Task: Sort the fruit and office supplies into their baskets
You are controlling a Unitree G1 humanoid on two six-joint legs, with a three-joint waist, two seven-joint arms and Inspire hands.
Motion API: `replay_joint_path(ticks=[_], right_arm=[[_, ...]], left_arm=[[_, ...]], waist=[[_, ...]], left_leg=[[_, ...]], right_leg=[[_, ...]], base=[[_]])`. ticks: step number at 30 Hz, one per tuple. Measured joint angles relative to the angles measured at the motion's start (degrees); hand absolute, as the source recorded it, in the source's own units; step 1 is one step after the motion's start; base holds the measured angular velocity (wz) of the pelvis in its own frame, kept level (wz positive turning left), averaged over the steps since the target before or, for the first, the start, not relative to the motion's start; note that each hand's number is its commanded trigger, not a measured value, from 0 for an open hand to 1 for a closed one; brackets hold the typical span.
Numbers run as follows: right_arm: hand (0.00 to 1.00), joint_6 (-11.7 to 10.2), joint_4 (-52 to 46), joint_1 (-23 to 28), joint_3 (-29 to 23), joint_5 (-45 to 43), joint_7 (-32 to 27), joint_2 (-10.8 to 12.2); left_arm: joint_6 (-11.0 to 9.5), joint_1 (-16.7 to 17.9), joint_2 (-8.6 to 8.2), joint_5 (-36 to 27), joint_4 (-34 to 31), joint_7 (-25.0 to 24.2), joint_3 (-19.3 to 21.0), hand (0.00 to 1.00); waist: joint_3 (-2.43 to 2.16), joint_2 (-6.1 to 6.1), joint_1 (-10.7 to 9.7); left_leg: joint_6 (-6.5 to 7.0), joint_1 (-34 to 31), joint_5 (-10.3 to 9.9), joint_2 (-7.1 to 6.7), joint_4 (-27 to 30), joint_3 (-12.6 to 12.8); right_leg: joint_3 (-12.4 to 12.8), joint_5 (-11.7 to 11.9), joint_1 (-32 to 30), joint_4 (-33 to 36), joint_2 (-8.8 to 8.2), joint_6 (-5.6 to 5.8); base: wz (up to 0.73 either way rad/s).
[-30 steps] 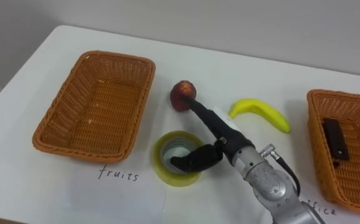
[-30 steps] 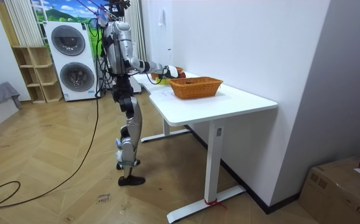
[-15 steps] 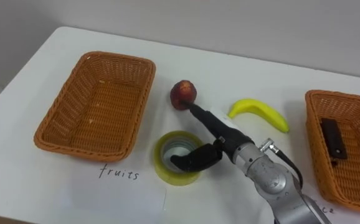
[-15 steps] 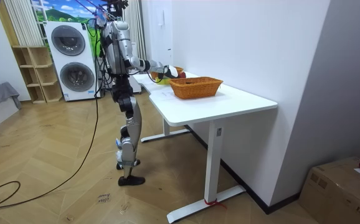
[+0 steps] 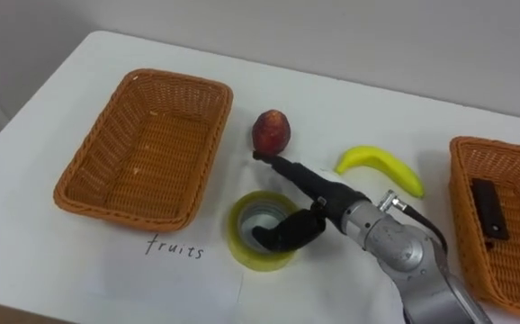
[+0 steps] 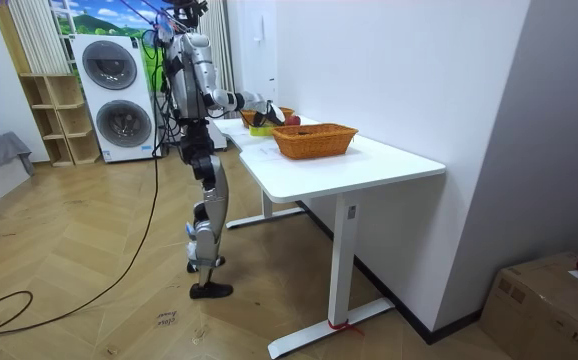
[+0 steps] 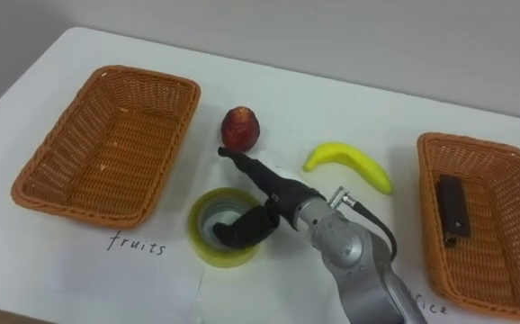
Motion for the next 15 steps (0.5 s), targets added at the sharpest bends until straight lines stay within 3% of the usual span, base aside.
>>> replay_joint_path(ticks=[8, 15], right_arm=[[0.0, 0.61, -0.32, -0.02, -1.16, -0.44, 4.46, -1.84], [0.0, 1.96, -1.88, -0.01, -1.47, -2.93, 6.55, -3.21]], left_arm=[[0.08, -1.38, 0.73, -0.07, 2.45, -0.25, 0.99, 0.0], [0.19, -1.67, 0.73, -0.03, 3.7, -0.24, 1.0, 0.0]], waist=[[0.41, -0.99, 0.04], [0.37, -1.15, -0.02]], left_leg=[[0.02, 0.98, -0.01, 0.01, -0.38, 0.02], [0.02, 1.0, 0.0, 0.0, -0.31, 0.08]], right_leg=[[1.32, 0.0, 0.72, -0.02, 0.08, 0.0], [1.33, 0.0, 0.73, -0.02, 0.08, 0.0]], base=[[0.0], [0.0]])
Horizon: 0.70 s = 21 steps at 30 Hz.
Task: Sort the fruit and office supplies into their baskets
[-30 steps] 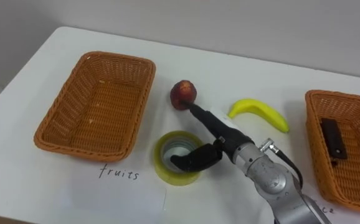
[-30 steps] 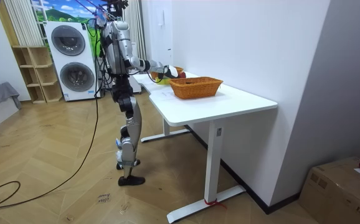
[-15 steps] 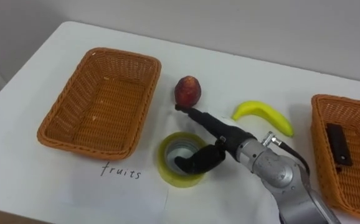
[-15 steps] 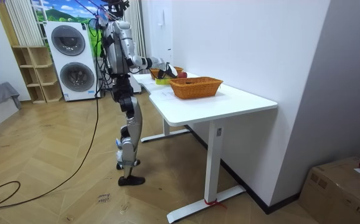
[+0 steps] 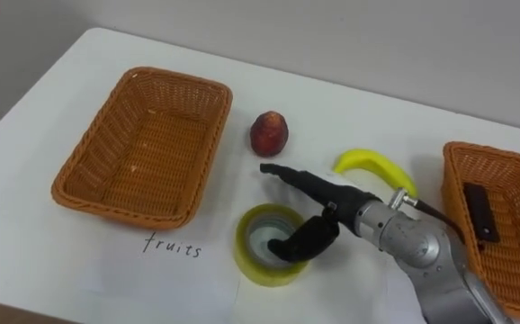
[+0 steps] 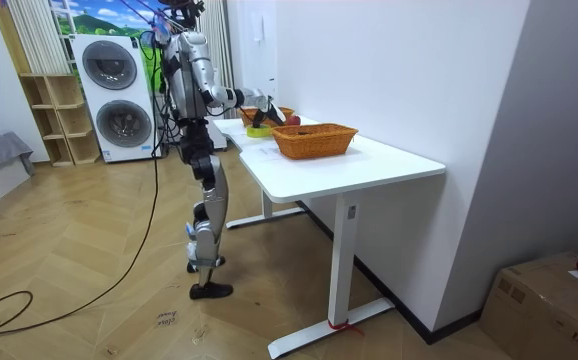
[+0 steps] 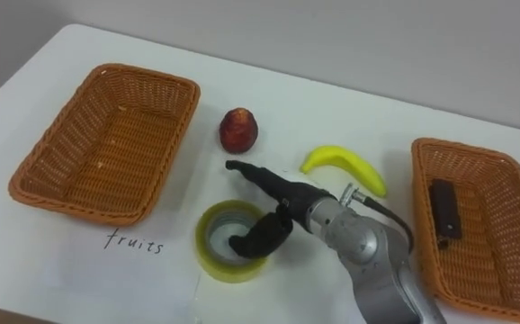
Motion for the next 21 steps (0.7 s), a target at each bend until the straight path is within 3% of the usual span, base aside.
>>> replay_joint_path(ticks=[7, 13, 14, 15, 16, 21], right_arm=[[0.0, 1.14, -0.47, -0.09, -0.39, -3.35, 3.48, -0.3], [0.0, 1.32, -0.46, -0.93, -0.14, -6.11, 6.19, -2.15], [0.56, 1.6, -0.46, -1.09, -0.15, -6.46, 6.67, -2.4], [0.65, 1.75, -0.46, -1.1, -0.15, -6.61, 6.83, -2.49], [1.0, 1.78, -0.48, -1.19, -0.15, -7.12, 7.05, -2.65], [1.0, 1.88, -0.56, -2.97, -0.14, -10.68, 7.89, -2.74]], left_arm=[[0.02, -0.25, 0.57, 0.19, 0.0, -1.36, 0.11, 0.0], [0.09, -0.33, 3.01, 0.2, -0.49, -2.14, 0.09, 0.0], [0.09, -0.33, 3.39, 0.21, -0.54, -2.16, 0.1, 0.0], [0.09, -0.33, 3.51, 0.21, -0.55, -2.16, 0.09, 0.0], [0.09, -0.34, 3.68, 0.2, -0.55, -2.16, 0.08, 0.0], [0.08, -0.21, 3.78, 0.18, -0.51, -2.2, -0.02, 0.0]], waist=[[-0.38, -0.78, 0.22], [-0.38, -2.1, 0.88], [-0.34, -2.34, 1.06], [-0.32, -2.43, 1.12], [-0.24, -2.6, 1.24], [-0.05, -2.93, 1.74]], left_leg=[[0.0, -0.04, 0.0, -0.01, 0.02, -0.13], [0.0, -0.11, 0.0, -0.03, -0.02, -0.63], [0.0, -0.09, 0.01, -0.04, -0.01, -0.86], [0.0, -0.08, 0.01, -0.05, 0.02, -0.96], [0.0, -0.1, 0.01, -0.08, 0.08, -1.21], [-0.01, -0.28, 0.01, -0.09, 0.18, -1.48]], right_leg=[[-0.16, 0.0, 0.02, 0.0, -0.01, 0.0], [-1.08, 0.0, 0.18, 0.0, -0.01, 0.0], [-1.56, 0.0, 0.33, 0.0, -0.03, 0.0], [-1.68, 0.0, 0.39, 0.01, -0.03, 0.0], [-1.69, 0.0, 0.48, 0.01, -0.04, 0.0], [-1.72, 0.0, 0.48, 0.0, -0.01, 0.0]], base=[[0.0], [0.04], [0.09], [0.11], [0.09], [0.02]])
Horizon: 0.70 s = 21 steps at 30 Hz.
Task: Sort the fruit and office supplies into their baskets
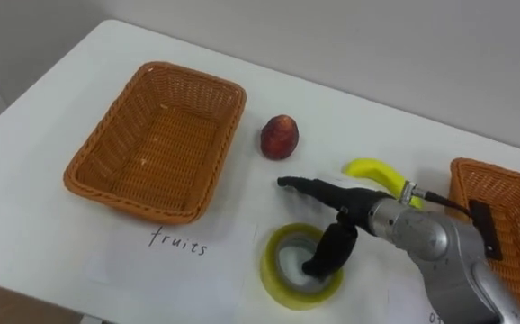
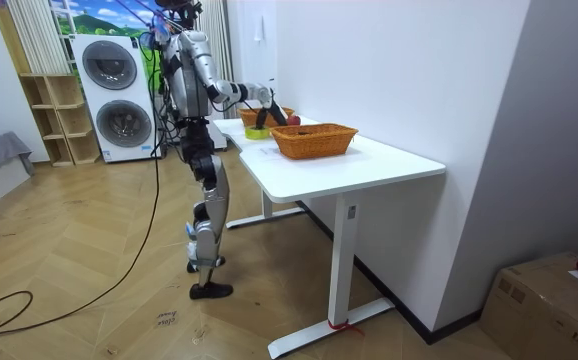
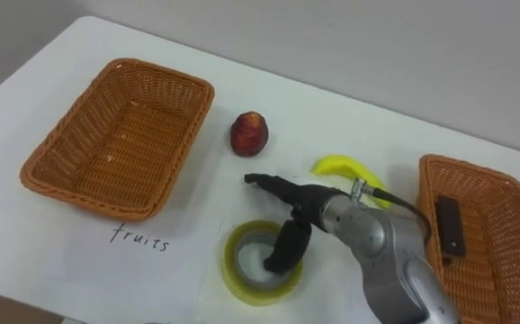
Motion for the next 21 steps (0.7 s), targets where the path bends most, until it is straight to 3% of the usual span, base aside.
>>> replay_joint_path(ticks=[7, 21], right_arm=[[1.0, 0.48, 0.2, -1.37, 0.03, -2.28, 0.51, -0.72], [1.0, 0.46, 0.69, -1.27, 0.48, -1.93, 1.76, -1.51]], left_arm=[[-0.37, -0.32, 0.19, -0.01, -0.01, 0.0, 0.0, 0.0], [-0.73, -0.68, 1.37, -0.12, 0.04, 0.41, -0.19, 0.0]], waist=[[0.0, -0.03, 1.46], [0.06, 0.03, 1.29]], left_leg=[[0.0, 0.26, 0.01, -0.01, 0.02, 0.01], [-0.01, 0.27, 0.01, 0.03, -0.13, 0.25]], right_leg=[[0.05, 0.0, 0.05, 0.0, 0.0, 0.0], [0.23, 0.0, -0.35, -0.01, 0.02, 0.0]], base=[[0.0], [-0.01]])
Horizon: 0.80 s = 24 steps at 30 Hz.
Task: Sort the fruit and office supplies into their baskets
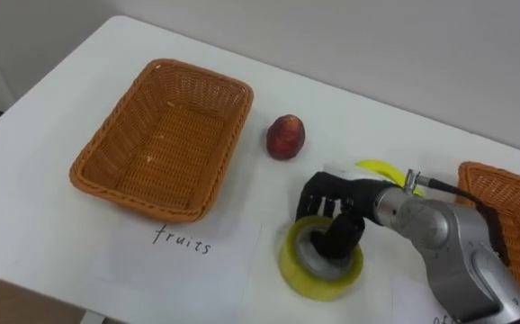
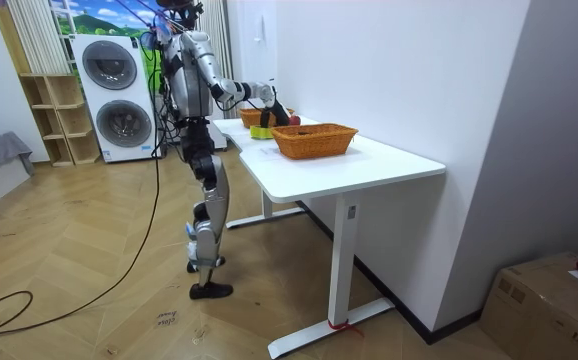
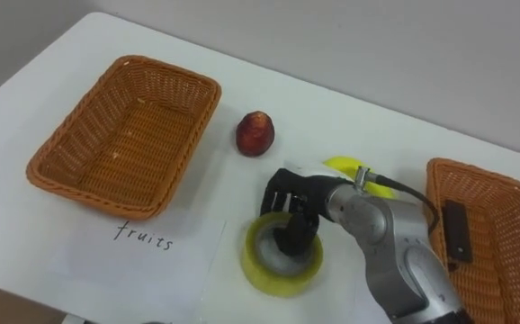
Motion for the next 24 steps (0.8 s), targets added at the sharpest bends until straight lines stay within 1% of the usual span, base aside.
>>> replay_joint_path(ticks=[5, 7, 10, 12, 13, 14, 17, 18, 21, 23, 24], right_arm=[[1.0, 0.0, -0.35, 0.08, -0.02, 0.1, -0.03, 0.02], [1.0, 0.01, -0.9, 0.16, -0.1, 0.18, -0.02, 0.01], [1.0, 0.02, -2.13, 0.57, -0.15, 1.84, -0.06, 0.03], [1.0, -0.09, -2.29, 0.61, -0.26, 3.2, -0.16, 0.06], [1.0, -0.14, -2.3, 0.61, -0.83, 4.61, -0.24, -0.02], [1.0, -0.27, -2.3, 0.62, -1.64, 6.48, -0.48, -0.04], [1.0, -2.1, -2.31, 1.31, -4.3, 10.47, -1.5, -0.42], [1.0, -2.32, -2.32, 1.67, -4.96, 11.22, -1.8, -0.43], [1.0, -3.09, -2.78, 3.03, -7.65, 12.33, -3.04, -0.36], [1.0, -3.29, -4.38, 3.8, -10.27, 13.17, -4.55, -0.35], [1.0, -3.82, -5.02, 3.87, -11.3, 13.89, -5.79, -0.33]], left_arm=[[0.0, -0.14, -0.06, 0.01, 0.0, 0.75, -0.94, 0.0], [-0.01, 0.09, -0.44, 0.0, 0.44, 1.06, -0.93, 0.0], [0.0, 0.24, -1.35, -0.05, 0.57, 2.16, -0.91, 0.0], [0.0, 0.68, -1.86, -0.07, 0.58, 2.54, -0.82, 0.0], [-0.13, 0.69, -2.2, -0.06, 0.59, 3.11, -0.56, 0.0], [-0.79, 0.66, -2.45, -0.05, 0.66, 3.56, 0.11, 0.0], [-2.04, 0.89, -2.72, -0.03, 0.64, 4.7, 0.32, 0.0], [-2.21, 0.86, -2.81, -0.03, 0.64, 4.81, 0.34, 0.0], [-2.47, 0.99, -3.35, -0.03, 0.6, 4.87, 1.63, 0.0], [-2.52, 1.02, -3.3, -0.1, 0.52, 4.92, 2.61, 0.0], [-2.55, 0.87, -3.24, -0.07, 0.52, 5.05, 2.57, 0.0]], waist=[[0.07, 0.17, -0.32], [0.16, 0.51, -0.39], [0.39, 1.4, -1.18], [0.39, 1.93, -1.76], [0.27, 1.97, -1.74], [0.29, 1.99, -1.74], [0.2, 1.91, -2.04], [0.19, 1.9, -2.03], [0.21, 1.93, -3.09], [0.24, 2.09, -3.81], [0.32, 2.29, -4.44]], left_leg=[[0.0, -0.04, 0.0, 0.0, 0.06, 0.07], [0.0, -0.04, 0.0, 0.0, 0.06, 0.11], [0.01, 0.02, 0.0, -0.03, 0.07, 0.14], [0.01, 0.02, 0.01, -0.03, 0.04, 0.14], [0.01, 0.07, 0.02, -0.01, 0.01, 0.15], [-0.01, 0.08, 0.03, 0.02, 0.01, 0.27], [-0.03, 0.19, 0.04, 0.07, 0.05, 0.81], [-0.02, 0.27, 0.04, 0.06, 0.05, 0.84], [0.01, 0.84, 0.06, 0.07, 0.05, 0.98], [0.03, 1.03, 0.05, 0.12, 0.03, 0.88], [0.03, 1.04, 0.05, 0.11, 0.04, 0.91]], right_leg=[[0.11, 0.0, 0.03, 0.01, -0.01, 0.0], [0.22, 0.0, 0.07, 0.01, -0.02, 0.0], [0.83, 0.0, 0.12, 0.01, -0.01, 0.0], [1.39, 0.0, 0.1, 0.01, 0.01, 0.0], [1.4, 0.0, 0.05, 0.0, 0.02, 0.0], [1.43, 0.0, -0.01, -0.01, 0.03, 0.0], [1.57, 0.0, -0.04, -0.05, 0.03, 0.0], [1.6, 0.0, 0.01, -0.05, 0.01, 0.0], [1.75, 0.0, 0.62, -0.04, -0.09, 0.0], [1.63, 0.0, 0.76, -0.05, -0.1, 0.01], [1.64, 0.0, 0.75, -0.04, -0.09, 0.0]], base=[[0.0], [0.0], [0.0], [0.0], [0.0], [-0.04], [-0.04], [-0.04], [0.0], [-0.02], [-0.05]])
